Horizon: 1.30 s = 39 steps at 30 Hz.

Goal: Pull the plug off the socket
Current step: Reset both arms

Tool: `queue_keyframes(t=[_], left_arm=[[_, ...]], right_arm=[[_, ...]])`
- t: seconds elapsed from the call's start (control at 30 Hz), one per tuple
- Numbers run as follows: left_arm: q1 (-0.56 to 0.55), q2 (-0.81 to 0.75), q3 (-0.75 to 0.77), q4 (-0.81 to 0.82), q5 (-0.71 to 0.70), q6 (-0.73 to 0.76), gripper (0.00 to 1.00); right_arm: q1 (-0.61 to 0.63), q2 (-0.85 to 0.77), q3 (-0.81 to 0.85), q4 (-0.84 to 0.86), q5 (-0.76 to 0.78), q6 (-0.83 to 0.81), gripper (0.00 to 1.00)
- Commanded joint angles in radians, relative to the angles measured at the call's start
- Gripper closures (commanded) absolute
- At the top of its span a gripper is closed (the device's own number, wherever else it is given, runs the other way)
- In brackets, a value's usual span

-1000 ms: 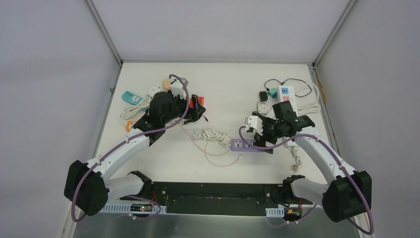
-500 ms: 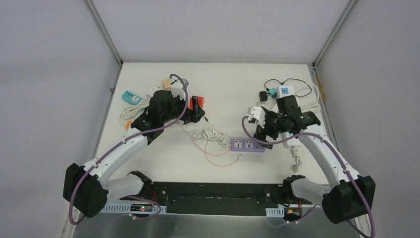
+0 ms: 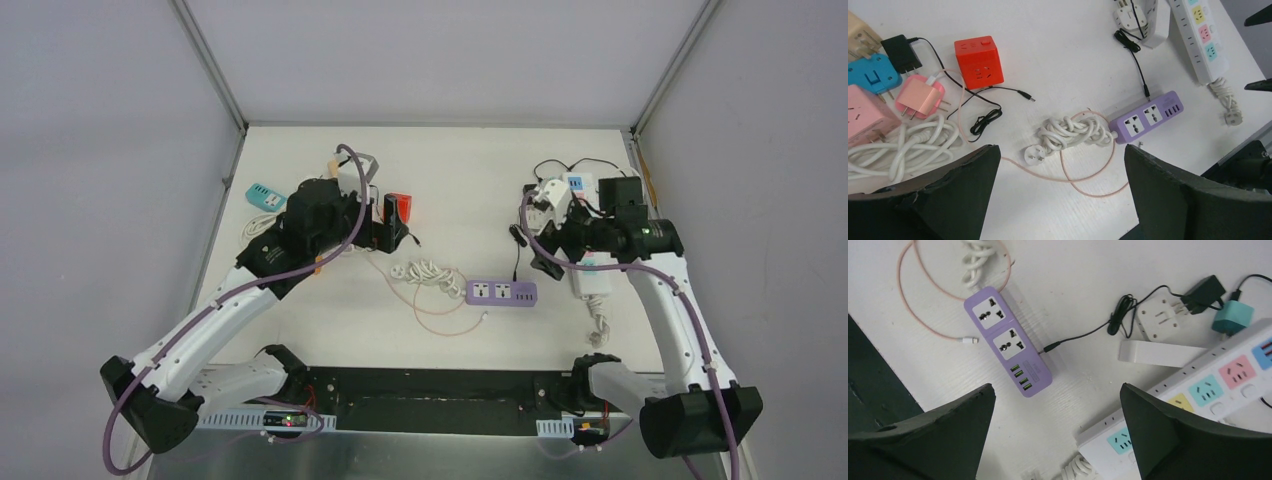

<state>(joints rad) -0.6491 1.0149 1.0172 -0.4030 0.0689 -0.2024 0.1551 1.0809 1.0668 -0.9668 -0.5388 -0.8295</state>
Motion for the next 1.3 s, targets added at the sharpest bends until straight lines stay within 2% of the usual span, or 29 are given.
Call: queue_keyframes(t=[0.0,0.17,0.37,0.63,0.97,1.27], left_arm=[[-0.006,-0.066,0.084,-0.101,-0.018,0.036,0.01],[-0.006,-0.125,0.161,-0.177,-0.034,0.052,0.01],[-0.004,-0.127,0.254,-0.252,-0.016,0.092,0.01],[-0.004,-0.125,0.281,-0.285,0.012,0.084,0.01],[-0.004,-0.151,0.251,-0.284,0.006,0.062,0.01],[-0.004,-0.153,0.225,-0.285,0.004,0.049,0.01]], right_arm=[[-0.059,-0.042,0.129,0.017,-0.037,0.165,0.00],[-0.086,-0.040,0.253,0.095,0.094,0.442,0.00],[-0.086,-0.132,0.316,0.159,0.063,0.589,0.00],[-0.096,-0.182,0.323,0.131,0.045,0.550,0.00],[-0.098,-0.196,0.260,0.165,-0.064,0.596,0.00],[-0.112,-0.158,0.226,0.236,-0.061,0.673,0.00]])
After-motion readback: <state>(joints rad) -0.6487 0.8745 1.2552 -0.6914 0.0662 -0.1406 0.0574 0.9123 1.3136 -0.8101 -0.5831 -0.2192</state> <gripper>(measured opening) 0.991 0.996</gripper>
